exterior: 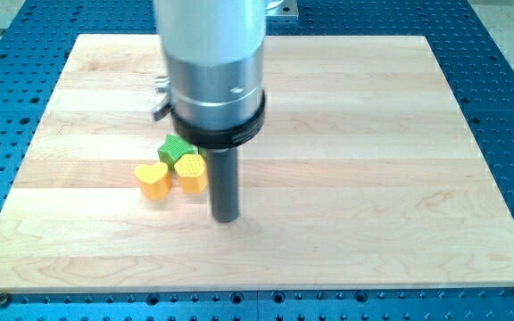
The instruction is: Move the green star into the red circle
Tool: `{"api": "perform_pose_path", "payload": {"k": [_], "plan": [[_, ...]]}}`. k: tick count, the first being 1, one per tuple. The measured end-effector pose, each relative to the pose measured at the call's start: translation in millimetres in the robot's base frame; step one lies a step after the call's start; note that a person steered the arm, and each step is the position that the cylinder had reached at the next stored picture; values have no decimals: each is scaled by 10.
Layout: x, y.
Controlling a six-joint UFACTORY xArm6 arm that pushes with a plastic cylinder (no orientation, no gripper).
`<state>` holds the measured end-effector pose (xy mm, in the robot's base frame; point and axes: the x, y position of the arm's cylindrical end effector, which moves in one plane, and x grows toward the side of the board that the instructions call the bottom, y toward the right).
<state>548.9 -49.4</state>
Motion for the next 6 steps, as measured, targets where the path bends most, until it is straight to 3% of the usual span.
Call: {"api": "perform_pose_path", "payload": {"k": [1, 2, 3, 5, 6], "plan": [[12, -662], [-504, -757], [-1248, -615], [-2093, 211], [-2303, 628]]}}
